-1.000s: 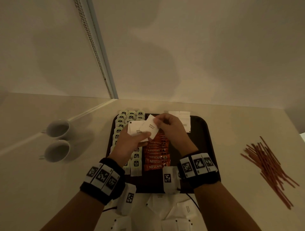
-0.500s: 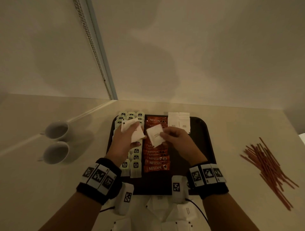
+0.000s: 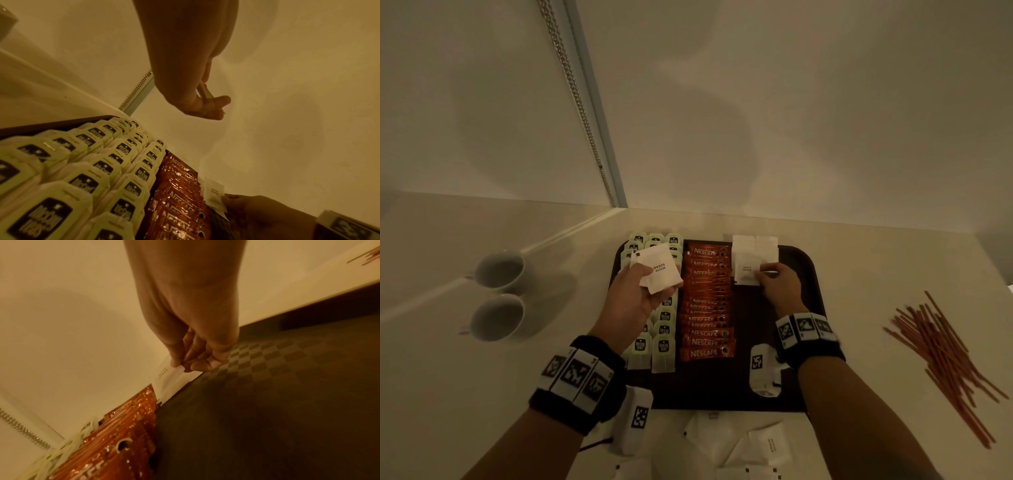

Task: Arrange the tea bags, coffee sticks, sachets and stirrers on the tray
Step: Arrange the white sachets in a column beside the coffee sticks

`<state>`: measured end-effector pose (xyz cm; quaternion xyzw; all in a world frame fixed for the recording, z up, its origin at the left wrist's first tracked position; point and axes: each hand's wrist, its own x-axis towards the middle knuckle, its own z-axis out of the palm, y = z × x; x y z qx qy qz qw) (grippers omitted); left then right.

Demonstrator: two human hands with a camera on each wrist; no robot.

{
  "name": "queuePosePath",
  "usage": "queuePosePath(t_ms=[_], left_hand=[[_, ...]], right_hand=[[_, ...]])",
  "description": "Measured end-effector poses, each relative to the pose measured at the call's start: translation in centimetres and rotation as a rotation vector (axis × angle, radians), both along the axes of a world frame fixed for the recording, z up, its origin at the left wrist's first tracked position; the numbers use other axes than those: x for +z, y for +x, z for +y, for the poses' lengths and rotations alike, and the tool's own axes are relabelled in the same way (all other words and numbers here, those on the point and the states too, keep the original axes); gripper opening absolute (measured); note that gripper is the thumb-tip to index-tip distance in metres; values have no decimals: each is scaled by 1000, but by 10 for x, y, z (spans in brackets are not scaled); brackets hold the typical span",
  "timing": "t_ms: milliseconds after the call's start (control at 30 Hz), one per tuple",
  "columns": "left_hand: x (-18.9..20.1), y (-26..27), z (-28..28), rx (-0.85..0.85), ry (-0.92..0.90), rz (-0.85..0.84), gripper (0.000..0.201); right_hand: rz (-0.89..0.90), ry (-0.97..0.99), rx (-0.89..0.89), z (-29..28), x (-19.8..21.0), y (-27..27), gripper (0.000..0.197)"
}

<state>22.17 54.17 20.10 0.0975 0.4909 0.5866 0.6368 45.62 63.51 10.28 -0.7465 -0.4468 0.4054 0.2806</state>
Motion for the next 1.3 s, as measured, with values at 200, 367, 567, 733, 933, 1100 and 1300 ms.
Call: queuePosePath(t_ms=[200,367,567,733,933,1100,1300], left_hand=[[-3,-6,-2,26,-10,1,19],[-1,-4,0,15,-18,54,18],[-8,-2,1,-27,-25,156,21],[-9,4,3,-128,-3,301,14],[-5,8,-3,-141,67,372,20],[-6,4,-3,-10,86,403,23],[-5,1,1,-38,110,500,18]], right_hand=[[-64,2,12,4,-8,-7,19],[-128,40,0,8,-10,-11,20],[-199,134,38,5,5,-18,22],[170,236,457,-13,67,-64,23],[214,276,509,-28,95,-86,15],[500,65,491,-42,96,-84,21],[365,105,574,-48,98,-75,14]])
